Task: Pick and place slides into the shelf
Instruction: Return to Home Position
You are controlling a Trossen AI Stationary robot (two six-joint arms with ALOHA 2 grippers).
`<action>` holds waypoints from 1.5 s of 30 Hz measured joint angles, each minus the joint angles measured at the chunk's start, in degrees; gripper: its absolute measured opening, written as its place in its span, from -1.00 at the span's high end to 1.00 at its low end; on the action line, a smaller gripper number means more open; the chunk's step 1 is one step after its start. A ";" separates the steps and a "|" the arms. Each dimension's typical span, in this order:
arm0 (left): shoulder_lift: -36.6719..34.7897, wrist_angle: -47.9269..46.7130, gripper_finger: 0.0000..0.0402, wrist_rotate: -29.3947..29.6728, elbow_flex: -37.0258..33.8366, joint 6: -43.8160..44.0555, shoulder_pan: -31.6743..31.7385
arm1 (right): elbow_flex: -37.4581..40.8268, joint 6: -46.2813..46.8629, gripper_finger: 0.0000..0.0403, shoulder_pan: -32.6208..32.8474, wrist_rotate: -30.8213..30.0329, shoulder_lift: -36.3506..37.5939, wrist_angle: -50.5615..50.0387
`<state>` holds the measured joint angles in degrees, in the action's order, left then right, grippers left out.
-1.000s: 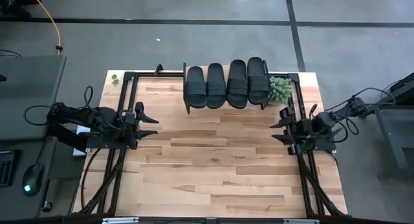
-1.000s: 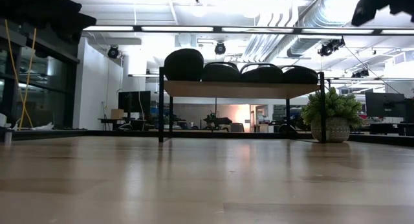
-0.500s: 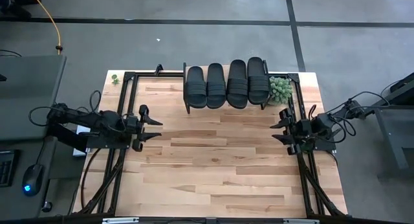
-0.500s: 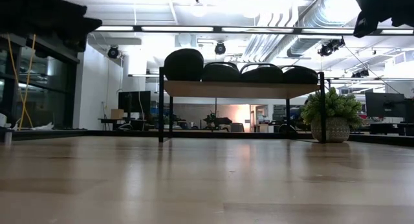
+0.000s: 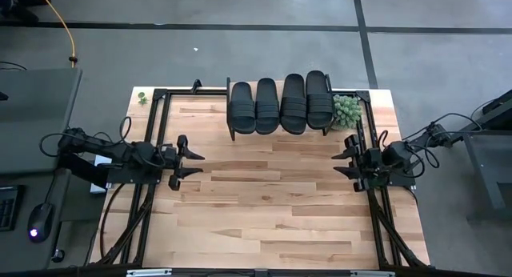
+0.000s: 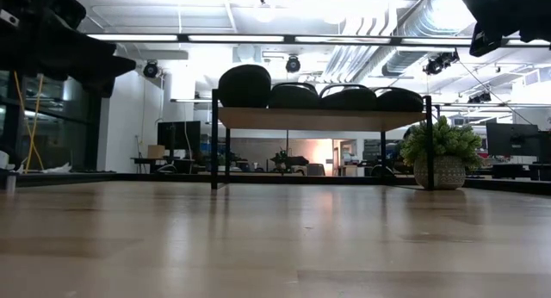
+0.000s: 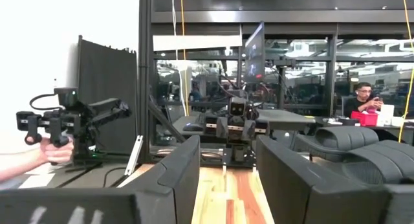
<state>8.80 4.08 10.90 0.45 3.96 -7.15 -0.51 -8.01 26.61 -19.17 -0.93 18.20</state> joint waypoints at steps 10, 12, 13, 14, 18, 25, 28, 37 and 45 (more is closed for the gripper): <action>-0.39 -0.65 0.12 -2.79 0.02 -2.67 -0.01 | 0.00 1.08 0.29 0.00 0.01 -0.02 -3.20; -0.39 -1.25 0.12 -4.71 0.02 -3.80 -0.01 | 0.02 1.94 0.29 0.00 0.07 -0.02 -4.15; -0.39 -1.32 0.12 -5.59 0.02 -4.26 -0.01 | 0.02 2.10 0.29 0.01 0.18 -0.02 -4.48; -0.39 -1.34 0.12 -6.26 0.02 -4.69 -0.01 | 0.02 2.17 0.29 0.00 0.33 -0.02 -4.76; -0.34 -2.70 0.12 -6.77 0.07 -5.03 -0.01 | 0.02 2.64 0.29 0.00 0.65 0.00 -6.73; -0.28 -2.85 0.12 -8.56 0.09 -5.24 -0.01 | 0.02 3.43 0.29 0.00 0.99 -0.05 -14.97; 0.11 -2.98 0.12 -9.22 0.09 -5.68 -0.01 | -0.02 2.81 0.29 0.02 2.29 -0.28 -15.18; 1.60 -3.07 0.12 -9.41 0.13 -5.66 0.01 | -0.04 3.72 0.29 0.02 2.28 -0.26 -15.23; 1.90 -3.07 0.12 -9.84 0.13 -5.20 0.00 | -0.07 7.74 0.29 0.02 2.28 -0.28 -15.30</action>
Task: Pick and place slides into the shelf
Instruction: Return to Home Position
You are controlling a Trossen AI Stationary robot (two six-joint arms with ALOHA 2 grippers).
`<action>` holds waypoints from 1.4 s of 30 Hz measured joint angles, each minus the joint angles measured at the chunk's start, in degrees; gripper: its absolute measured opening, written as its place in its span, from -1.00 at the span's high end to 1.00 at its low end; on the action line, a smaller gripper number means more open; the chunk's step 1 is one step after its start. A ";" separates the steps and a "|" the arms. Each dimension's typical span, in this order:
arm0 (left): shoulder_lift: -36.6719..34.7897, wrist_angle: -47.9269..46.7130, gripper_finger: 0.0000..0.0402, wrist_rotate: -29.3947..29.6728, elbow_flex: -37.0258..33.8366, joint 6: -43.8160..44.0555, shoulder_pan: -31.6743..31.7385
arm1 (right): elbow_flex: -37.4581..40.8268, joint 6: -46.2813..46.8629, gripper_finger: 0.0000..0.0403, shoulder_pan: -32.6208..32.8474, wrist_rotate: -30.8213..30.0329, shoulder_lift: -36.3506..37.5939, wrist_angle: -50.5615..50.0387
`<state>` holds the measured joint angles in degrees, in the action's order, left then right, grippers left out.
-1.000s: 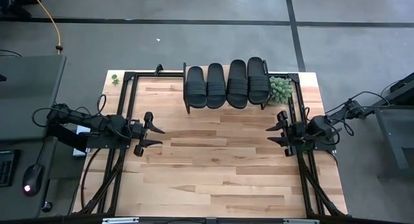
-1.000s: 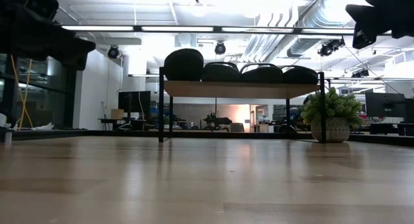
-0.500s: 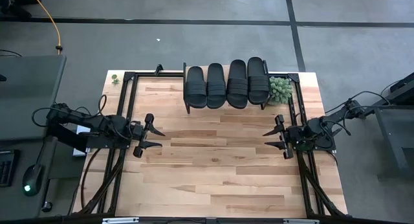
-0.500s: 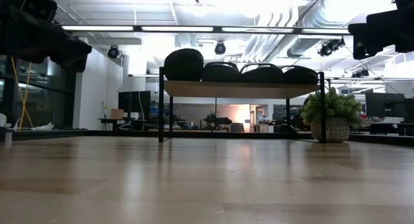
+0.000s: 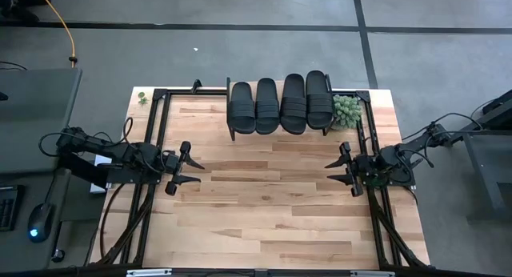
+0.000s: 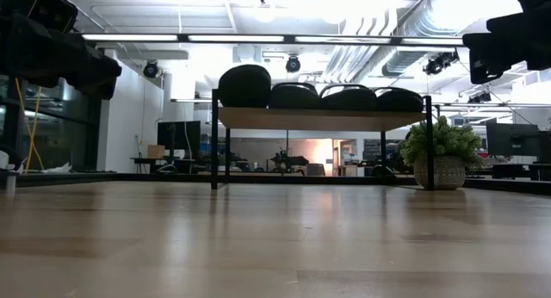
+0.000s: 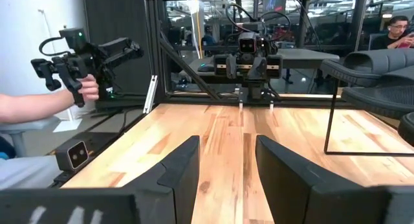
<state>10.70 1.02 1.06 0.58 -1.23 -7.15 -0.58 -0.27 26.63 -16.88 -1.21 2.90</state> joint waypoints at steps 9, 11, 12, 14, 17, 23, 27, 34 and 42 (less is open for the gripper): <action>0.00 0.00 0.12 0.00 -0.02 0.02 -0.01 | -0.04 0.31 0.29 0.00 0.00 0.02 -0.09; 0.00 0.00 0.12 0.00 -0.02 0.03 0.01 | -0.04 0.31 0.29 0.00 0.00 0.00 -0.09; 0.00 0.00 0.12 0.01 0.00 0.04 0.01 | -0.04 0.84 0.29 0.00 0.00 0.00 -0.11; 0.00 0.00 0.12 0.00 0.00 0.04 0.01 | -0.04 5.70 0.29 0.00 0.31 0.00 -0.12; 0.00 0.00 0.12 0.00 -0.02 0.04 0.01 | -0.07 12.08 0.29 -0.02 0.85 0.01 -0.15; 0.00 0.00 0.12 0.00 -0.02 0.07 0.01 | -0.07 15.19 0.29 -0.02 0.85 0.01 -0.16; 0.00 0.00 0.12 0.00 -0.02 0.07 0.01 | -0.07 14.33 0.29 -0.02 0.85 0.00 -0.17; 0.00 0.00 0.12 0.00 -0.02 0.07 0.00 | -0.09 14.41 0.29 -0.02 0.85 0.00 -0.17; 0.00 0.00 0.12 0.00 -0.02 0.07 0.01 | -0.09 14.80 0.29 -0.02 0.85 0.00 -0.17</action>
